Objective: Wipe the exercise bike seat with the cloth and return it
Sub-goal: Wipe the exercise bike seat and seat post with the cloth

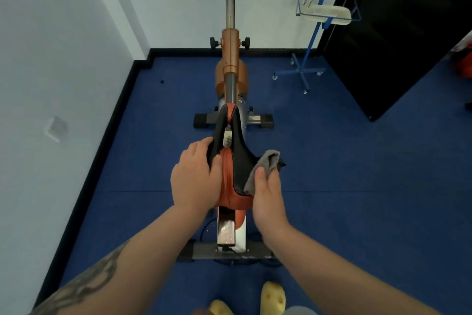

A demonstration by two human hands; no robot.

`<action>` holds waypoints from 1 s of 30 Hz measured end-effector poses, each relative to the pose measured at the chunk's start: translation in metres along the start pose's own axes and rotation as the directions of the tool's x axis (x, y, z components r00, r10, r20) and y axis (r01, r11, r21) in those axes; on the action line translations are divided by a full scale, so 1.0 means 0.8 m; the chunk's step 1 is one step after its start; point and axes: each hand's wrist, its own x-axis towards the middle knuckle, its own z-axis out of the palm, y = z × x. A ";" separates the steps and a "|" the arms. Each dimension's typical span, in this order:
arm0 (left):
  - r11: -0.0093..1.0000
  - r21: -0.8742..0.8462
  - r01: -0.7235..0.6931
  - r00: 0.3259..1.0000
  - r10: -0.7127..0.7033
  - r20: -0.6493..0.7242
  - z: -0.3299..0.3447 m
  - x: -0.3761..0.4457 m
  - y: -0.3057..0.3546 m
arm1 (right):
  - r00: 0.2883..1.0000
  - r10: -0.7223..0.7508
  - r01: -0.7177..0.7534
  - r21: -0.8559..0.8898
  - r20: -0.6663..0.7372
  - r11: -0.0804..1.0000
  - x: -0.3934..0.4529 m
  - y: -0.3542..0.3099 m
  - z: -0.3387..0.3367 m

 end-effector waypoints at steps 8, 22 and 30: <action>0.992 -0.098 -0.077 0.997 0.078 0.003 -0.004 0.004 -0.004 | 0.992 -0.056 0.062 0.045 -0.109 0.997 -0.025 0.007 0.014; 0.726 -0.416 -0.548 0.533 0.686 0.495 -0.018 0.077 -0.051 | 0.648 0.165 0.180 0.360 -0.743 0.915 -0.032 0.004 0.131; 0.801 -0.557 -0.220 0.267 0.599 0.755 -0.030 0.115 -0.056 | 0.509 0.187 0.276 0.365 -0.840 0.889 -0.039 -0.016 0.250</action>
